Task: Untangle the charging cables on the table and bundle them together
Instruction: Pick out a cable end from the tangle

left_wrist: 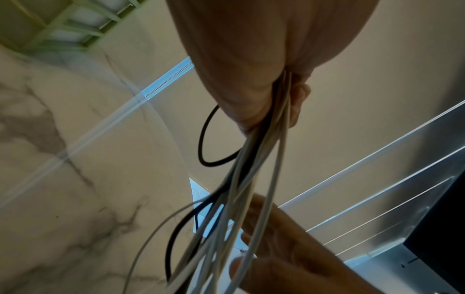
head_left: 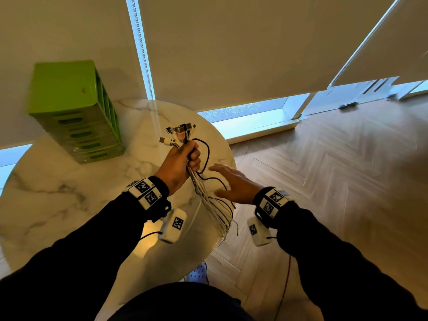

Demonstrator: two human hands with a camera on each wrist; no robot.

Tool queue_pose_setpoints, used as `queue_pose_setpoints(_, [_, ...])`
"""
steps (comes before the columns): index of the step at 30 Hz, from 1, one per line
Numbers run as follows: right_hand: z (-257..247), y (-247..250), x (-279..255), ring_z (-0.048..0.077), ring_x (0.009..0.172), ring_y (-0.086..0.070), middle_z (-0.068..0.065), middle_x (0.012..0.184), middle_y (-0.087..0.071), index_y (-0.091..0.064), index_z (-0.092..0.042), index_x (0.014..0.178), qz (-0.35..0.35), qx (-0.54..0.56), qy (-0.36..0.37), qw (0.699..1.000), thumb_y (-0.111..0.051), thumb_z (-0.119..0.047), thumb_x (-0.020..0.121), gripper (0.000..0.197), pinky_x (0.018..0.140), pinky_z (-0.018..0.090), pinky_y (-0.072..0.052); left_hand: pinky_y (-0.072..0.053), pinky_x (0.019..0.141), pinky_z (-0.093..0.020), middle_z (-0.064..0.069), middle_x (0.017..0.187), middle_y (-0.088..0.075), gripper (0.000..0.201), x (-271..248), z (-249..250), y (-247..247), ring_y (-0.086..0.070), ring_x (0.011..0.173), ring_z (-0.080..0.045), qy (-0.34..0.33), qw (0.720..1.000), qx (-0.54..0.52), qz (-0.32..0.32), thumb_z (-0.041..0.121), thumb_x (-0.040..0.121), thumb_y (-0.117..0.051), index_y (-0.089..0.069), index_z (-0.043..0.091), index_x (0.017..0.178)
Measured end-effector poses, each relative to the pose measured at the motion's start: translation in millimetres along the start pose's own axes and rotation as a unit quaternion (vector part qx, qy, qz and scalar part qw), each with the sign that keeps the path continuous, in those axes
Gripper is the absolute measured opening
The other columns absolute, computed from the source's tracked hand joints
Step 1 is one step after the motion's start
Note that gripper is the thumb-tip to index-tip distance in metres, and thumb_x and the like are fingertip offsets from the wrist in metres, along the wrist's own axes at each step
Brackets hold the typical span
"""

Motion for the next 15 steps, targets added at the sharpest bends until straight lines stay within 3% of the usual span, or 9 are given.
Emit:
queue_pose_setpoints(2, [-21,-3,7,0.015,0.119,-0.055,0.000,0.131,-0.060,-0.054,-0.022,0.132,0.006,0.048,0.041,0.998,-0.062,-0.037,0.096,0.040,0.103,0.036,-0.044,-0.029,0.051,-0.023,0.003,0.060,-0.040,0.029,0,1,0,-0.032,0.049,-0.009,-0.002,1.000,0.007,0.004,0.018,0.108,-0.038,-0.047,0.013,0.081])
queue_pose_setpoints(4, [-35,-2,10,0.015,0.085,-0.055,0.000,0.096,-0.062,-0.058,-0.013,0.106,0.030,0.067,0.069,0.995,-0.056,-0.034,0.100,0.022,0.079,0.033,-0.046,-0.030,0.052,-0.023,0.003,0.061,-0.041,0.029,1,2,3,-0.033,0.050,-0.009,-0.008,1.000,0.021,0.013,0.018,0.108,-0.037,-0.047,0.013,0.082])
queue_pose_setpoints(5, [-38,0,11,0.016,0.077,-0.048,0.000,0.088,-0.057,-0.055,-0.012,0.099,0.047,0.067,0.081,0.993,-0.054,-0.033,0.101,0.021,0.073,0.033,-0.043,-0.030,0.052,-0.024,0.003,0.061,-0.041,0.028,0,2,5,-0.034,0.050,-0.010,-0.011,0.999,0.027,0.019,0.018,0.108,-0.037,-0.047,0.014,0.082])
queue_pose_setpoints(8, [-38,10,14,0.017,0.084,-0.048,0.000,0.093,-0.056,-0.053,-0.017,0.105,0.077,0.048,0.077,0.993,-0.051,-0.036,0.102,0.019,0.075,0.031,-0.043,-0.031,0.053,-0.024,0.003,0.061,-0.042,0.028,-2,2,9,-0.035,0.051,-0.010,-0.012,0.999,0.024,0.021,0.019,0.108,-0.038,-0.048,0.014,0.083])
queue_pose_setpoints(10, [-33,11,17,0.018,0.104,-0.054,0.005,0.115,-0.061,-0.053,-0.015,0.127,0.039,-0.011,0.054,0.998,-0.049,-0.034,0.103,0.030,0.092,0.034,-0.046,-0.032,0.053,-0.023,0.002,0.062,-0.042,0.028,-3,2,7,-0.035,0.051,-0.010,-0.010,1.000,0.015,0.011,0.019,0.109,-0.037,-0.048,0.013,0.084])
queue_pose_setpoints(12, [-33,4,20,0.020,0.120,-0.054,0.009,0.132,-0.060,-0.054,-0.013,0.136,-0.007,-0.026,0.056,0.998,-0.049,-0.030,0.105,0.036,0.103,0.033,-0.041,-0.034,0.053,-0.023,0.002,0.062,-0.042,0.028,-5,2,3,-0.036,0.052,-0.011,-0.007,1.000,0.011,0.002,0.019,0.109,-0.037,-0.048,0.012,0.083])
queue_pose_setpoints(15, [-40,-6,19,0.020,0.103,-0.059,0.008,0.115,-0.066,-0.062,-0.009,0.120,0.015,0.027,0.085,0.996,-0.049,-0.023,0.105,0.024,0.093,0.034,-0.045,-0.037,0.054,-0.024,0.002,0.062,-0.045,0.029,-6,3,3,-0.040,0.053,-0.012,-0.013,1.000,0.010,0.001,0.018,0.109,-0.037,-0.047,0.012,0.082])
Point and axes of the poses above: each hand's wrist, its own x-axis towards the middle knuckle, its own y-axis out of the back of the hand, z = x × y, the point moved 1 cm from there along x, towards the middle knuckle
